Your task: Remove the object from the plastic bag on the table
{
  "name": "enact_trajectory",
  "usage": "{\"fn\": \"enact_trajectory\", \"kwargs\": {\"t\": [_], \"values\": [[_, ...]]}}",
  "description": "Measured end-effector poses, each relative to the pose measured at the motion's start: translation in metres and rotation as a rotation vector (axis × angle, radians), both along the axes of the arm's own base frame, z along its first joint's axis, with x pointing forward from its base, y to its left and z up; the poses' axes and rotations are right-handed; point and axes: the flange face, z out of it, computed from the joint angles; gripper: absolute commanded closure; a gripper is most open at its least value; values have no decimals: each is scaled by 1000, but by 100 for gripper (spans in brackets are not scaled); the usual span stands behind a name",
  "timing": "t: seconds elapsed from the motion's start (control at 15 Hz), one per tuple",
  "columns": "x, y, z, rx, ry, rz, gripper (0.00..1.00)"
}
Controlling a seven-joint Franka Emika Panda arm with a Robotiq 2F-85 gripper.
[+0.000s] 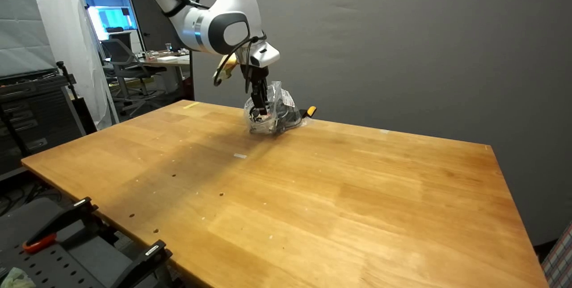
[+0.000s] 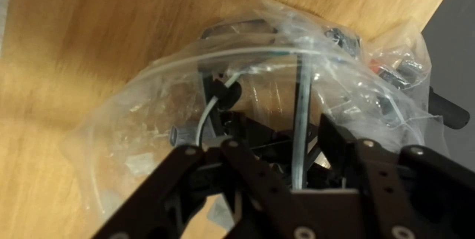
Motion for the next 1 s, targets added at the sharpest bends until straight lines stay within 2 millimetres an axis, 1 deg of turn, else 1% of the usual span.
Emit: {"fn": "enact_trajectory", "kwargs": {"t": [0.13,0.33,0.4,0.8,0.93,1.0], "values": [[2,0,3,-16,-20,-4,91],[4,0,8,-47,-49,-16,100],[4,0,9,-54,-52,-21,97],[4,-6,9,-65,-49,-44,98],[3,-7,13,-84,-47,-24,98],[3,-7,18,-103,-45,-5,98]]}}
